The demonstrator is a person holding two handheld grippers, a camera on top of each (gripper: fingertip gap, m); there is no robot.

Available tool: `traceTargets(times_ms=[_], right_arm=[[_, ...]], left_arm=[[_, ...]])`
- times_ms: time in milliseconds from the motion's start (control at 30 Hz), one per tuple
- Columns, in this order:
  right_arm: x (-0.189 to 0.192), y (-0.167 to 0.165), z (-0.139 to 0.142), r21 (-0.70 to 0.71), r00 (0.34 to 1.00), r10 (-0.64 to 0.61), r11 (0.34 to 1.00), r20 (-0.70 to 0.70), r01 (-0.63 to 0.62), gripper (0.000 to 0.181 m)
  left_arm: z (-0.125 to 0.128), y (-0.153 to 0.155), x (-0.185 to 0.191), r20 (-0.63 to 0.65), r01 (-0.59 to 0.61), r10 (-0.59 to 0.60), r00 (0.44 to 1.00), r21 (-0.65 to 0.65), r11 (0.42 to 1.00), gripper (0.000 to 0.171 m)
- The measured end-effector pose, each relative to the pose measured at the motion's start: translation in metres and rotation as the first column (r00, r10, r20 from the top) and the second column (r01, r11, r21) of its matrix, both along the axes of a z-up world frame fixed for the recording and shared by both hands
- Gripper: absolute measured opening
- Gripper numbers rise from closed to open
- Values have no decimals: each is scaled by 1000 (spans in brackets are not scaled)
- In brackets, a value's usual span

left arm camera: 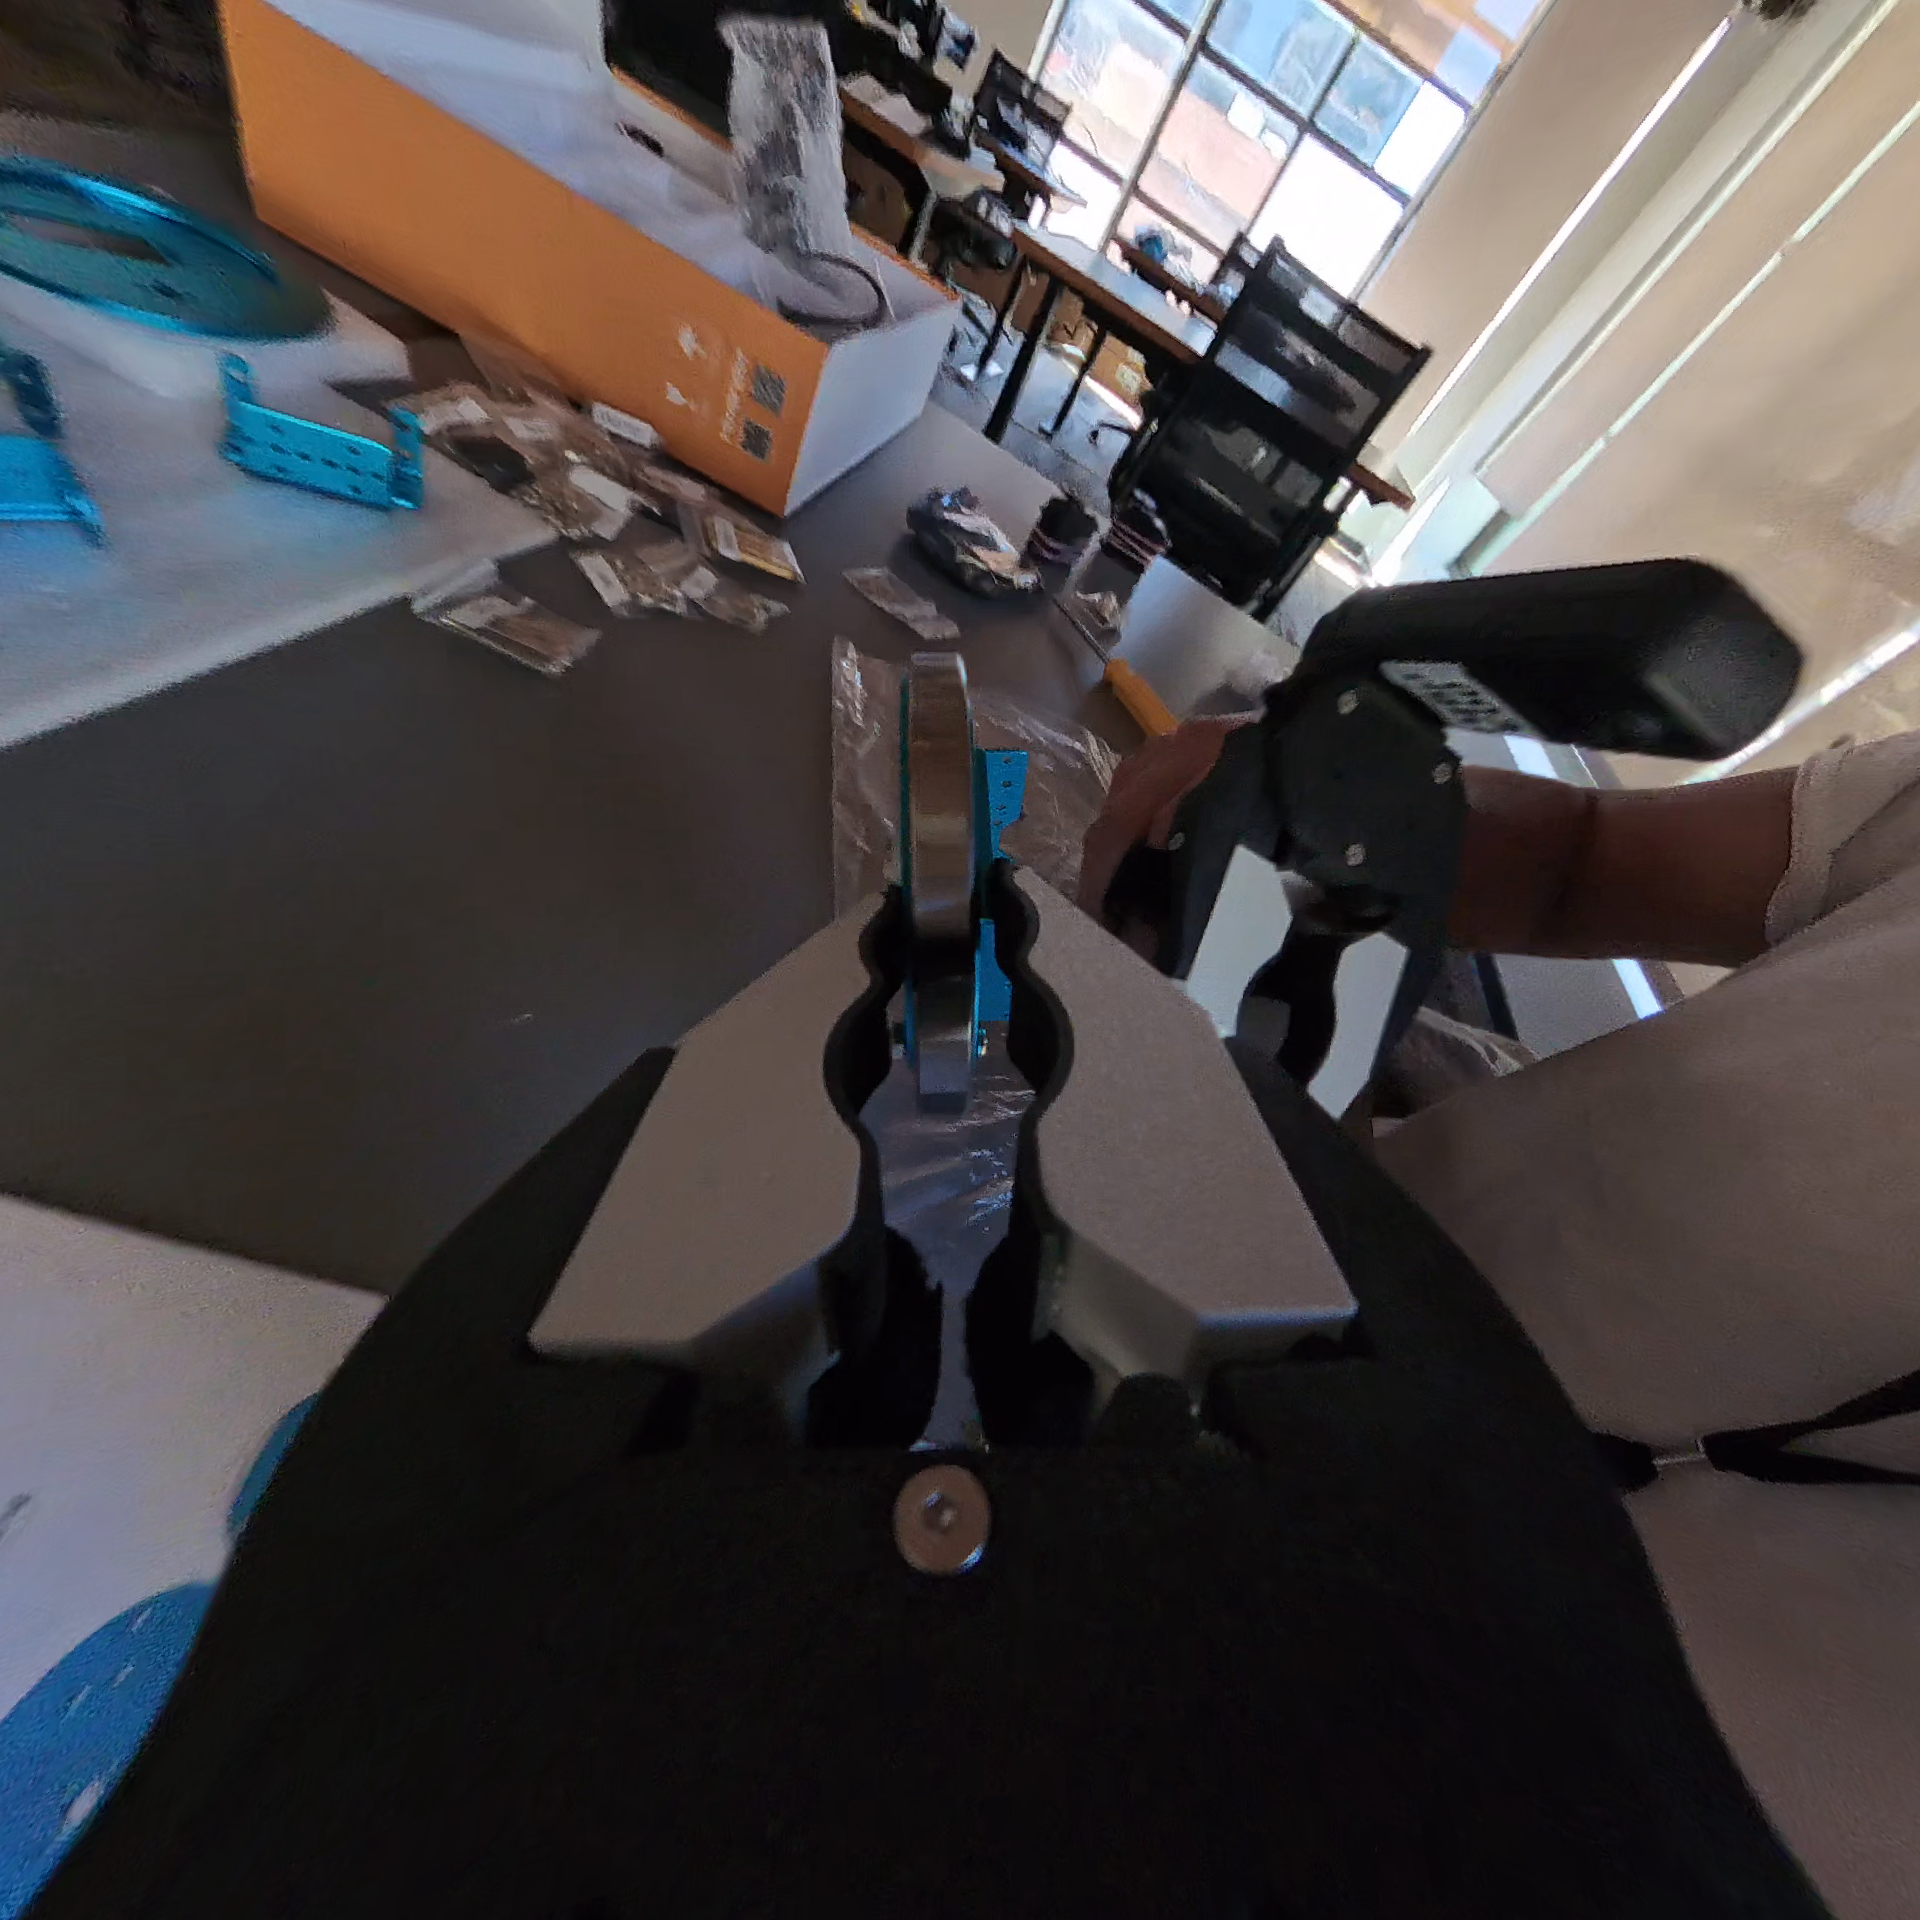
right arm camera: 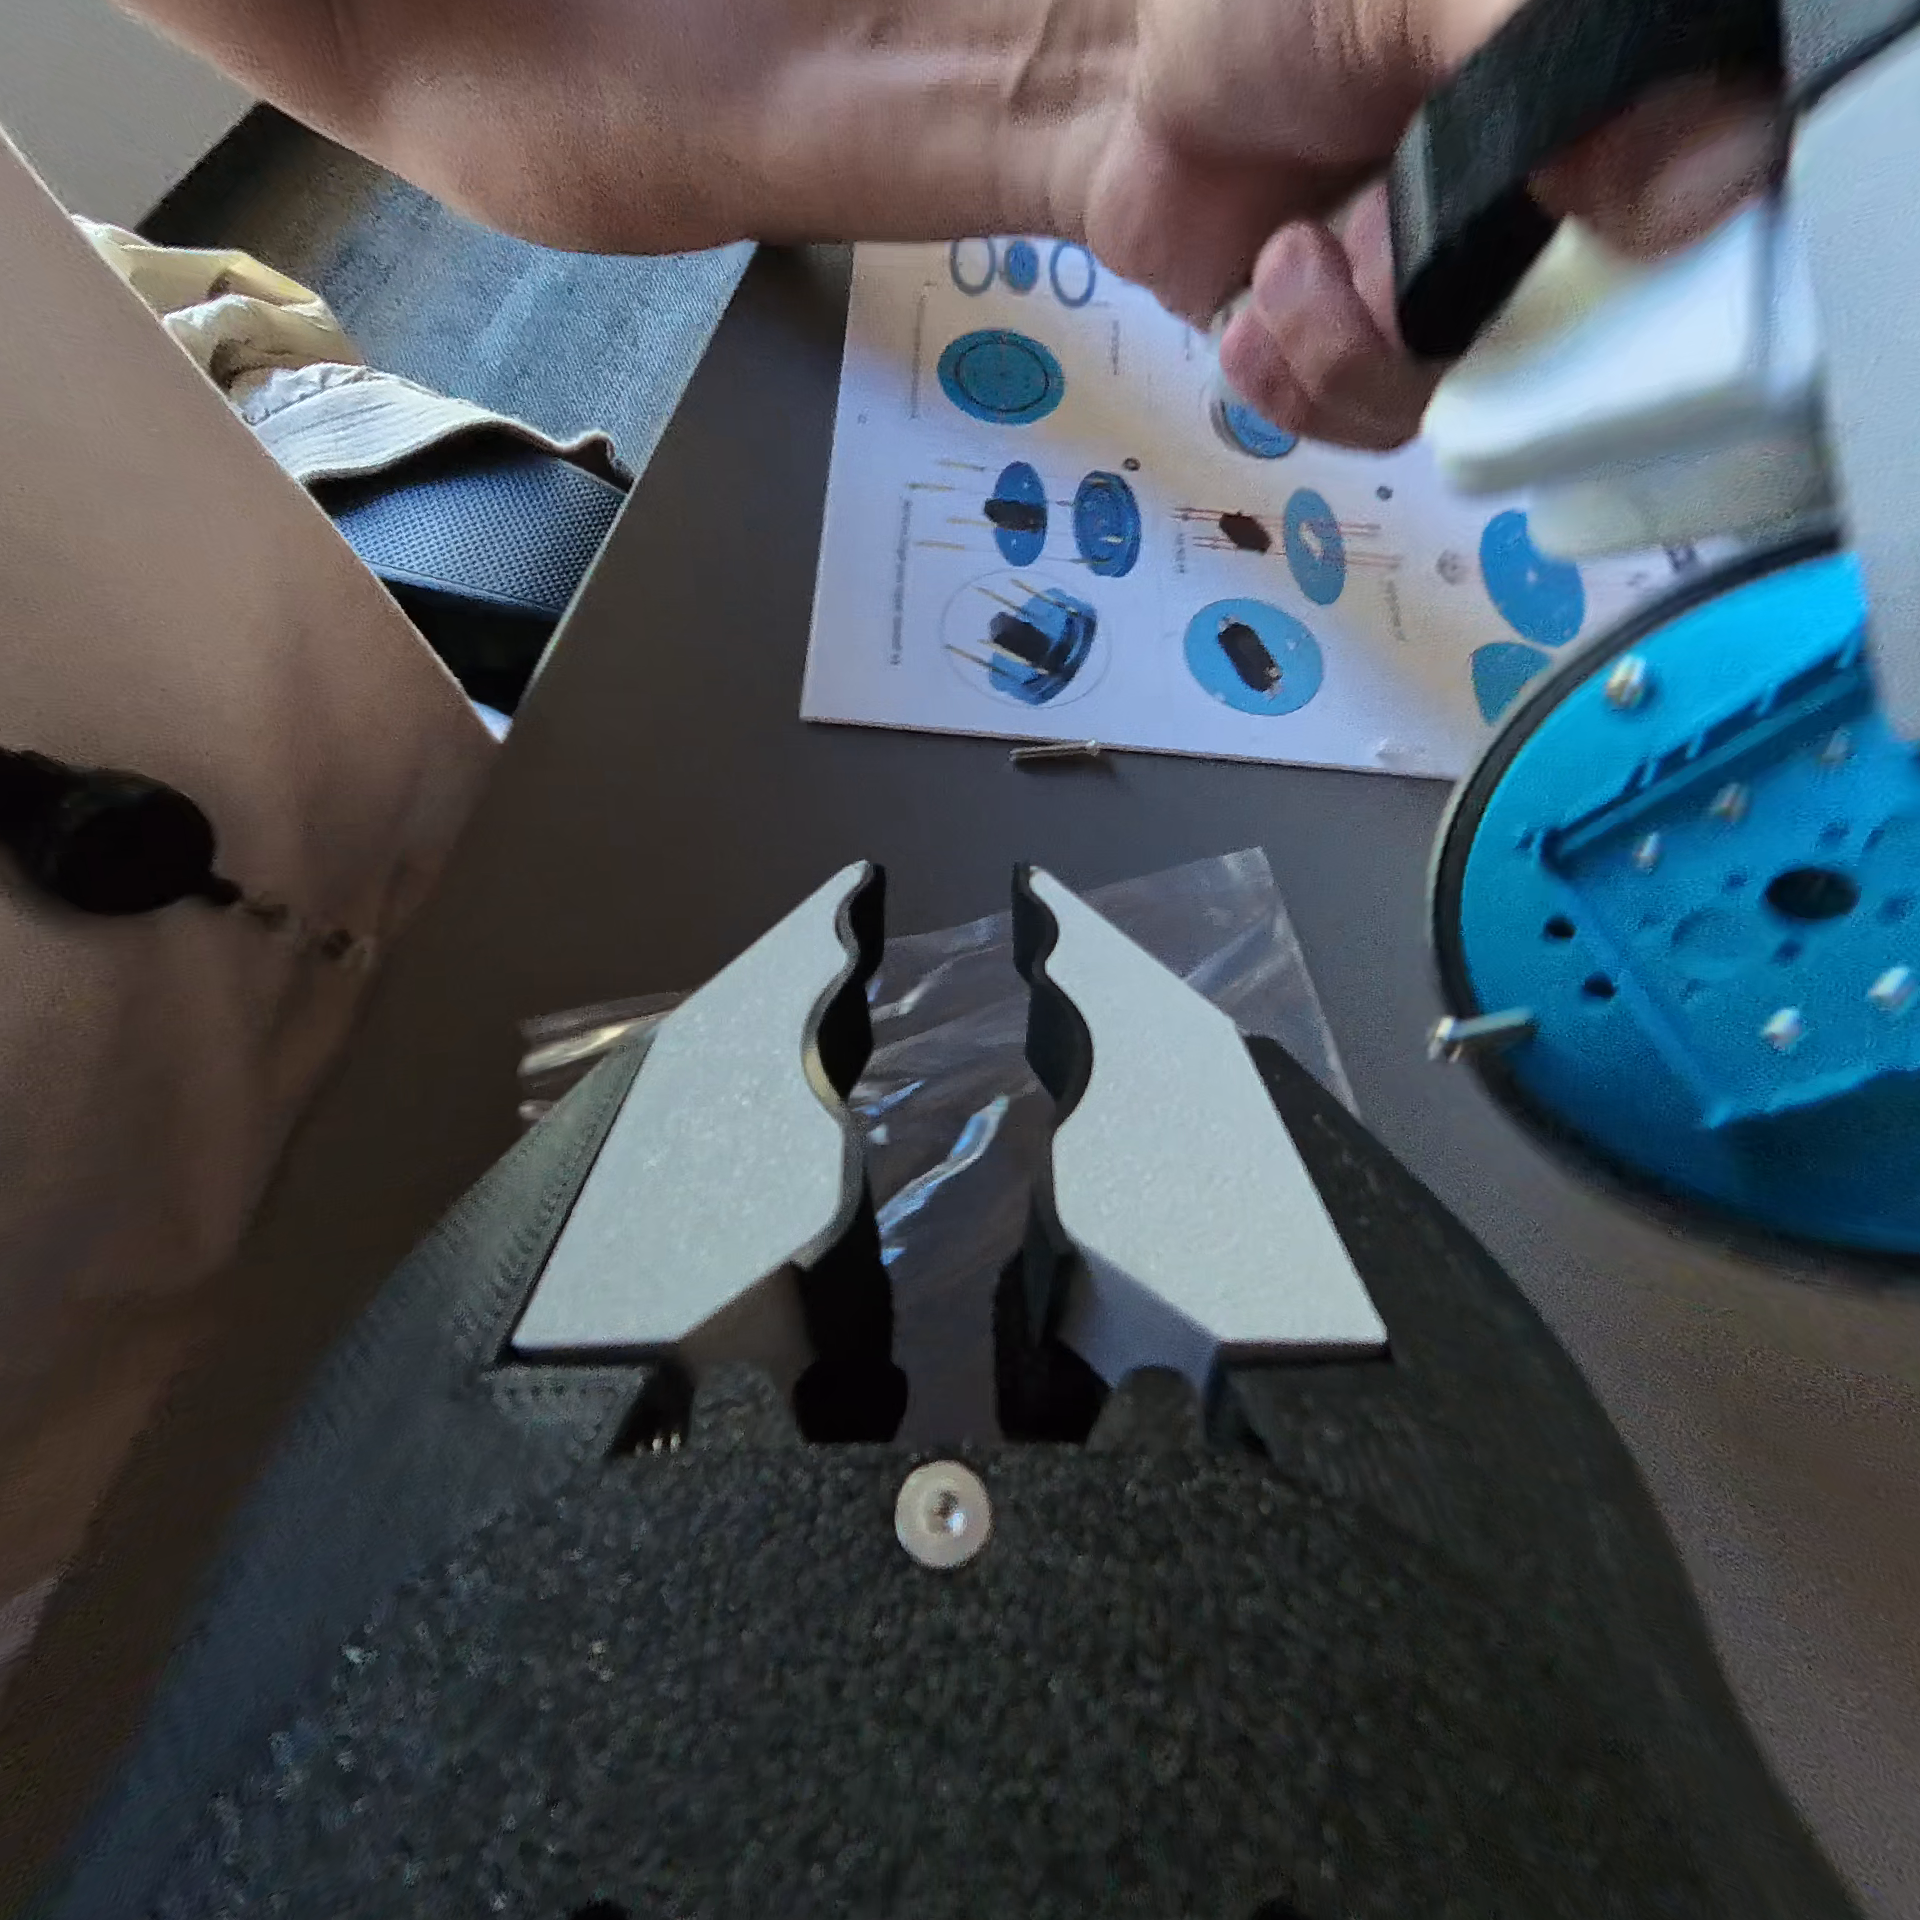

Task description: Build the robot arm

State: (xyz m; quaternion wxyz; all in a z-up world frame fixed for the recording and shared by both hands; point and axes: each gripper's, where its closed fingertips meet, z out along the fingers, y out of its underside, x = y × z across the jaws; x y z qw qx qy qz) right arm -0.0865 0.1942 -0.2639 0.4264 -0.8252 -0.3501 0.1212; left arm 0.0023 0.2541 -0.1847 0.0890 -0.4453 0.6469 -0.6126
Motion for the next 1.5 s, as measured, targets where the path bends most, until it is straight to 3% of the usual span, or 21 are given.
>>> traceTargets(times_ms=[100, 167, 367, 633, 767, 1100, 1400, 1500], right_arm=[[1, 15, -8, -48, 998, 60, 997, -3, -60, 23], [-4, 23, -15, -55, 984, 172, 984, 45, -169, 23], [-5, 56, -11, -14, 873, 485, 874, 60, -485, 21], [-17, 59, -28, -133, 660, 752, 654, 7, -744, 16], [-13, 55, -36, -162, 611, 792, 604, 13, -780, 14], [-14, 55, -37, -42, 643, 764, 645, 52, -763, 5], [-13, 46, -37, -61, 661, 741, 670, 120, -740, 5], [-10, 47, -36, -84, 691, 703, 709, 168, -700, 4]], left_arm=[[18, 37, -19, 42, -102, 102, 994, 7, 995, 15], [22, 61, -39, 41, -153, 154, 987, -11, 988, 16], [0, 114, -102, -49, -299, 296, 954, -77, 951, 16], [-21, 127, -152, -91, -418, 409, 908, -135, 898, 16], [-25, 119, -159, -95, -438, 429, 898, -125, 890, 15], [-33, 113, -156, -121, -441, 427, 896, -145, 886, 16], [-33, 105, -153, -114, -435, 422, 899, -133, 891, 16], [-31, 100, -148, -112, -435, 423, 899, -126, 891, 16]])
